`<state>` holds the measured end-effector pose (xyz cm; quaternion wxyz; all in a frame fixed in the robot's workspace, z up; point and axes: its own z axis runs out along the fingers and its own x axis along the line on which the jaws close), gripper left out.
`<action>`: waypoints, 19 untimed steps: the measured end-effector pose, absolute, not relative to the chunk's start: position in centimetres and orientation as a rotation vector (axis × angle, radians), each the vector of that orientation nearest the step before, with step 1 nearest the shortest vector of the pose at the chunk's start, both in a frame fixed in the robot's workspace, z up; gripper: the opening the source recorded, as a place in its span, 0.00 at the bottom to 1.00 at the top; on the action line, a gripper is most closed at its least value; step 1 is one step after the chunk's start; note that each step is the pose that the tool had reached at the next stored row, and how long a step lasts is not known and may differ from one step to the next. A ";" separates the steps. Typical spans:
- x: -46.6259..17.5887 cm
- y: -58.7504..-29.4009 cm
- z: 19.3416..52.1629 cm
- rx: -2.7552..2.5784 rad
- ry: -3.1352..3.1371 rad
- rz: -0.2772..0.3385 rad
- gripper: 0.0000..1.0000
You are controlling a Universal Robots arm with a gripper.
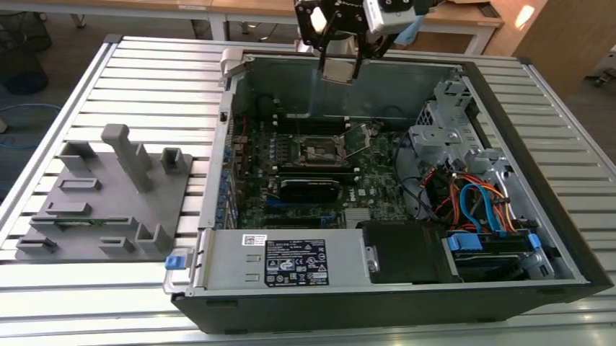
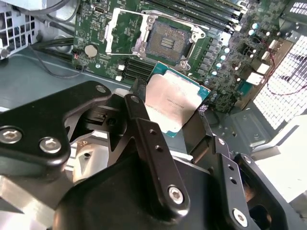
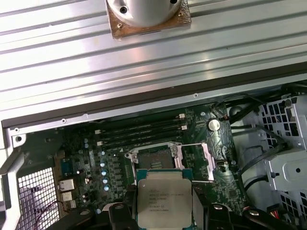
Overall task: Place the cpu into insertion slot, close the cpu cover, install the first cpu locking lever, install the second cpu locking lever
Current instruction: 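Place the cpu into insertion slot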
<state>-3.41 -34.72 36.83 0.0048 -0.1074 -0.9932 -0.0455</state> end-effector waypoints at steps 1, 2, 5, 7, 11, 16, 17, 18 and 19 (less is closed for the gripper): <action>-3.4 -34.7 36.8 -0.339 -3.110 -0.142 0.54; -3.4 -34.7 36.8 -0.339 -3.110 -0.142 0.54; -3.4 -34.7 36.8 -0.340 -3.110 -0.142 0.54; -3.4 -34.7 36.8 -0.340 -3.110 -0.142 0.54; -3.4 -34.7 36.8 -0.340 -3.110 -0.142 0.54; -3.4 -34.7 36.8 -0.353 -3.109 -0.142 0.54; -3.4 -34.7 36.8 -0.360 -3.109 -0.142 0.54; -3.4 -34.7 36.8 -0.367 -3.108 -0.143 0.54; -3.4 -34.7 36.8 -0.378 -3.107 -0.142 0.54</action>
